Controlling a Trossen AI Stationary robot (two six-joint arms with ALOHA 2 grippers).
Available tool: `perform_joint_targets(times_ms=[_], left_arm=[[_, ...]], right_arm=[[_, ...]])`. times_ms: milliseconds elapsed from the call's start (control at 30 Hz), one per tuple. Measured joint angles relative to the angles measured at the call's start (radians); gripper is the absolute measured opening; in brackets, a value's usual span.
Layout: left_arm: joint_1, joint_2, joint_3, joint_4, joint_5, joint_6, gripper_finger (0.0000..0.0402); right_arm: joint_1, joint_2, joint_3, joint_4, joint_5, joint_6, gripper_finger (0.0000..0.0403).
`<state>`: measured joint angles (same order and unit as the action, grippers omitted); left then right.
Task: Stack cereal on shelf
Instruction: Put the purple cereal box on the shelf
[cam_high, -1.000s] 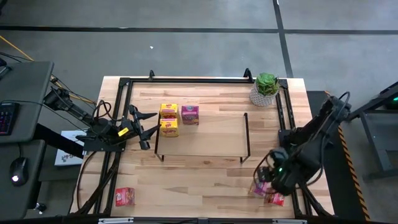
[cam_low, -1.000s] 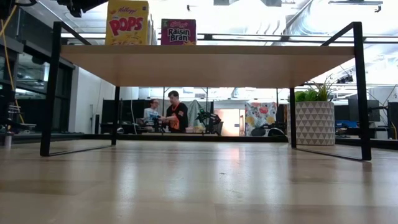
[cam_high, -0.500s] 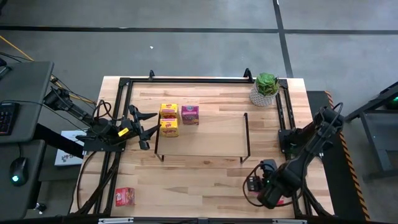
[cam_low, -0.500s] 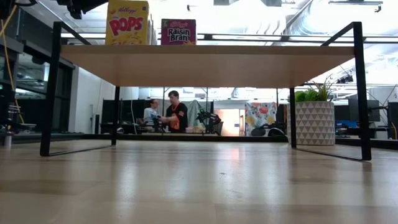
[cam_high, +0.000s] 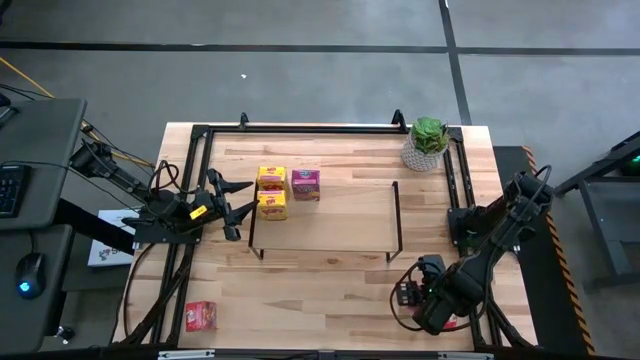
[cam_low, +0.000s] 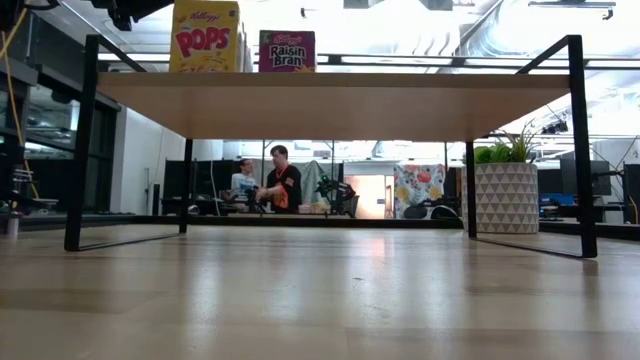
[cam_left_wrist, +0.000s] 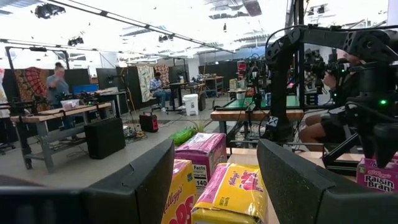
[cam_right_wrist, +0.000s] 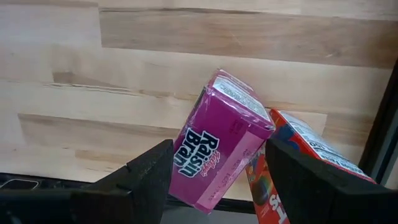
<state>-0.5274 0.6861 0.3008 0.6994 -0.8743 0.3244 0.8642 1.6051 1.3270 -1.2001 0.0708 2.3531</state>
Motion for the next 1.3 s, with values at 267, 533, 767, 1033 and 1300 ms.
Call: perform_joint_targets(times_ms=[267, 533, 767, 1033, 1300], left_arm=[[0.0, 0.0, 0.0, 0.0, 0.0, 0.0, 0.022], [0.0, 0.0, 0.0, 0.0, 0.0, 0.0, 0.022], [0.0, 0.0, 0.0, 0.0, 0.0, 0.0, 0.022], [0.0, 0.0, 0.0, 0.0, 0.0, 0.0, 0.022], [0.0, 0.0, 0.0, 0.0, 0.0, 0.0, 0.022]], right_arm=[[0.0, 0.0, 0.0, 0.026, 0.032, -0.073, 0.0248], [0.0, 0.0, 0.0, 0.037, 0.013, -0.136, 0.0248], [0.0, 0.0, 0.0, 0.042, 0.012, -0.158, 0.0248], [0.0, 0.0, 0.0, 0.039, 0.019, -0.157, 0.0269], [0.0, 0.0, 0.0, 0.06, -0.018, -0.11, 0.028]])
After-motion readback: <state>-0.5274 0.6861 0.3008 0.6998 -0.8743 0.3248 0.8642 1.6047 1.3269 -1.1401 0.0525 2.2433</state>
